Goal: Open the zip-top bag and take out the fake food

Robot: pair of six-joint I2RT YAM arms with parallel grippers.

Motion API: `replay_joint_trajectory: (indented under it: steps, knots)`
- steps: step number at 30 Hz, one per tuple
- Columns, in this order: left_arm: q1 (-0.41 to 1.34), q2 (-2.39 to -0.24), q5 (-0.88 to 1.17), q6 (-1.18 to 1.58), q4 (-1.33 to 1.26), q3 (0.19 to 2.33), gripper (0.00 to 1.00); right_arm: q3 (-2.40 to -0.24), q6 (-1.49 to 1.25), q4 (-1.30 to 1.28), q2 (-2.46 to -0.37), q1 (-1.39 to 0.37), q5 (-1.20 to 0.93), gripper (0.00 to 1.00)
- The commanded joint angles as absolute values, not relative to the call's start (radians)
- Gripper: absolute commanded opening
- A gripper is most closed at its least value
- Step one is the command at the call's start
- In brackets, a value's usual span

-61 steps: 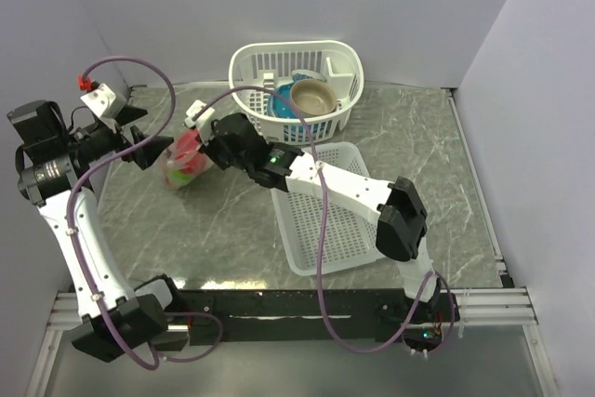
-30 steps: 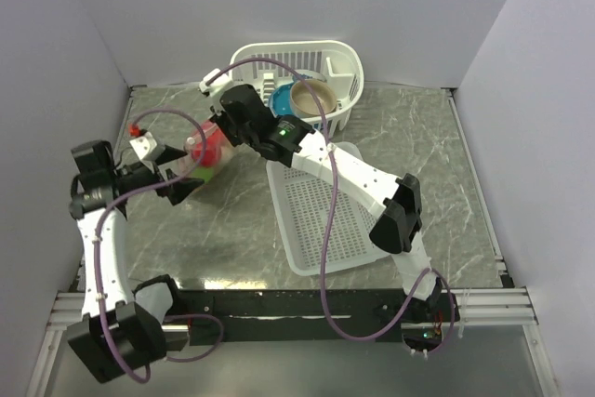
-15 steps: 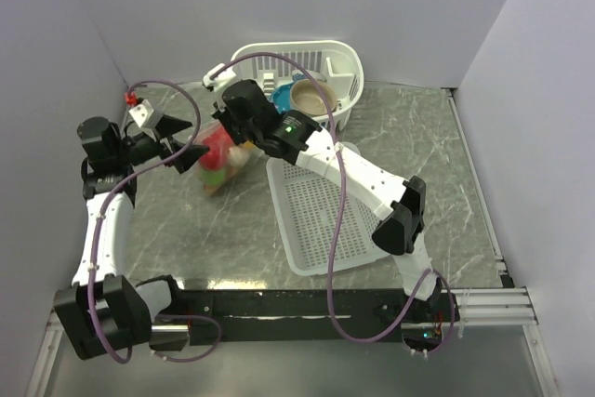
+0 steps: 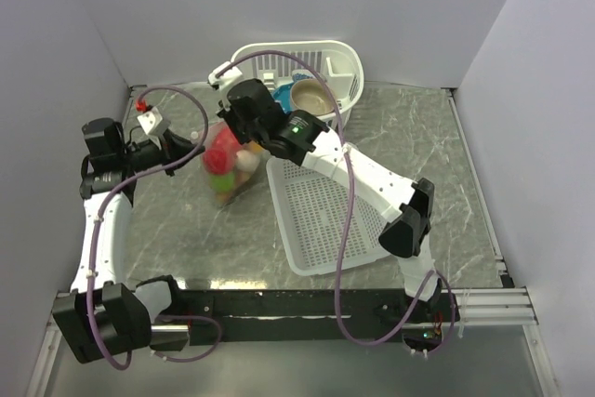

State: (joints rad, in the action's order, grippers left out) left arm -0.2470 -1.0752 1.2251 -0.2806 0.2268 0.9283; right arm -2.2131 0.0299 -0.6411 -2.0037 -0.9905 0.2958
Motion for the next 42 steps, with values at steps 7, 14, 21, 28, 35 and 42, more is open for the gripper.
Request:
replay_joint_trajectory:
  steps: [7, 14, 21, 28, 35, 42]
  knots:
    - [-0.247, -1.183, 1.289, -0.35, 0.348, 1.111, 0.01, -2.076, -0.024, -0.569, -1.827, -0.997, 0.27, 0.0]
    - [-0.285, -1.213, 1.299, -0.382, 0.382, 1.157, 0.02, -1.801, -0.023, -0.491, -1.675, -1.019, 0.169, 0.01]
    - [-0.287, -1.229, 1.299, -0.462, 0.482, 1.166, 0.03, -1.782, 0.06, -0.422, -1.641, -1.017, 0.08, 0.67]
    - [-0.288, -1.212, 1.313, -0.463, 0.494, 1.177, 0.04, -1.727, 0.182, -0.209, -1.634, -1.012, -0.064, 1.0]
    - [-0.285, -1.21, 1.325, -0.466, 0.508, 1.189, 0.06, -1.756, 0.212, -0.149, -1.703, -1.012, -0.219, 0.86]
    - [-0.285, -1.207, 1.342, -0.472, 0.523, 1.193, 0.07, -1.83, 0.199, -0.127, -1.776, -1.009, -0.239, 0.8]
